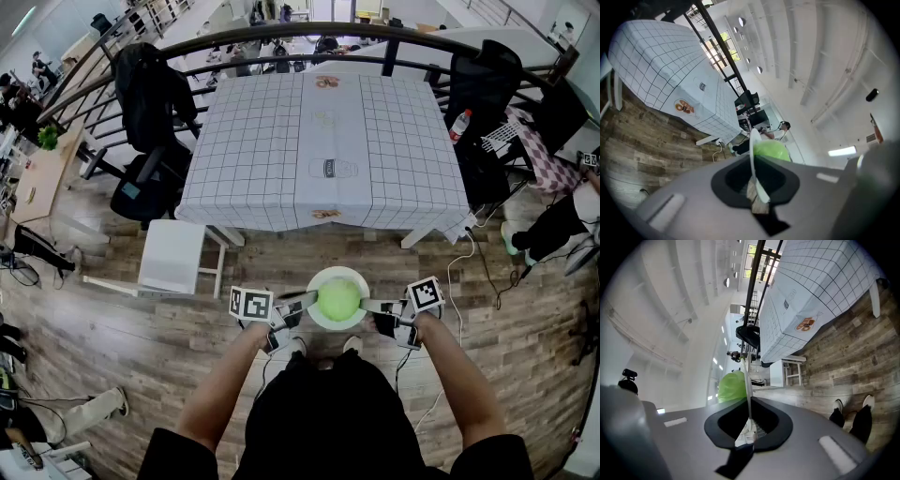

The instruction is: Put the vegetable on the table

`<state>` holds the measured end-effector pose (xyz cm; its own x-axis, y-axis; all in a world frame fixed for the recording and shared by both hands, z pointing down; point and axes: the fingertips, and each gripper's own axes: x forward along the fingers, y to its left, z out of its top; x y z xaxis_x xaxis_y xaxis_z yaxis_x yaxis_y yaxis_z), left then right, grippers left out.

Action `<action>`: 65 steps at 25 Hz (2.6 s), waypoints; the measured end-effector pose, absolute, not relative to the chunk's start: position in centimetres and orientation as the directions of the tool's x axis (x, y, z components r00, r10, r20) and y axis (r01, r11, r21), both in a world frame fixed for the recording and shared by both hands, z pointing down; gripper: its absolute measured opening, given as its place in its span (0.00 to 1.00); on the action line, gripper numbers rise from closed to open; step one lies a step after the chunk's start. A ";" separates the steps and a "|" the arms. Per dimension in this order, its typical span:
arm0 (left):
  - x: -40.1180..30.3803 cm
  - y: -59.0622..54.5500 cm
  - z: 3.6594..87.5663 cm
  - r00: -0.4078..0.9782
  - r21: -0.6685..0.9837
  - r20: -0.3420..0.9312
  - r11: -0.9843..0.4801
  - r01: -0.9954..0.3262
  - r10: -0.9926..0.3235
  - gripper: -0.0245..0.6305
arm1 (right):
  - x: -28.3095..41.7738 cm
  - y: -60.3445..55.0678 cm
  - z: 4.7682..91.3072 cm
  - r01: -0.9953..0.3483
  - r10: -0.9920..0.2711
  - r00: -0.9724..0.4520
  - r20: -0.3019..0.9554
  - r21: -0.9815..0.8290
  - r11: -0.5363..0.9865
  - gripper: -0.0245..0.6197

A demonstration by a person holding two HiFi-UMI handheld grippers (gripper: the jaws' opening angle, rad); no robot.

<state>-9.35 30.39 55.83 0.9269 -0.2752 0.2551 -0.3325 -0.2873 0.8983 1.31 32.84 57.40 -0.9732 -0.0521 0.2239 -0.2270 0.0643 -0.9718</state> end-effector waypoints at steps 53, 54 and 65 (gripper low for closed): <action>0.1 30.6 57.6 0.902 0.896 0.300 -0.232 -0.378 -0.310 0.06 | 10.6 33.5 59.5 -0.219 -0.019 -0.976 0.218 -0.976 0.015 0.05; 0.1 30.6 57.7 0.903 0.897 0.302 -0.229 -0.377 -0.306 0.06 | 10.7 33.6 59.6 -0.220 -0.020 -0.975 0.220 -0.975 0.005 0.05; -0.8 26.1 58.6 0.911 0.901 0.303 -0.229 -0.370 -0.279 0.06 | 9.6 29.4 60.2 -0.208 -0.041 -0.977 0.209 -0.978 -0.026 0.05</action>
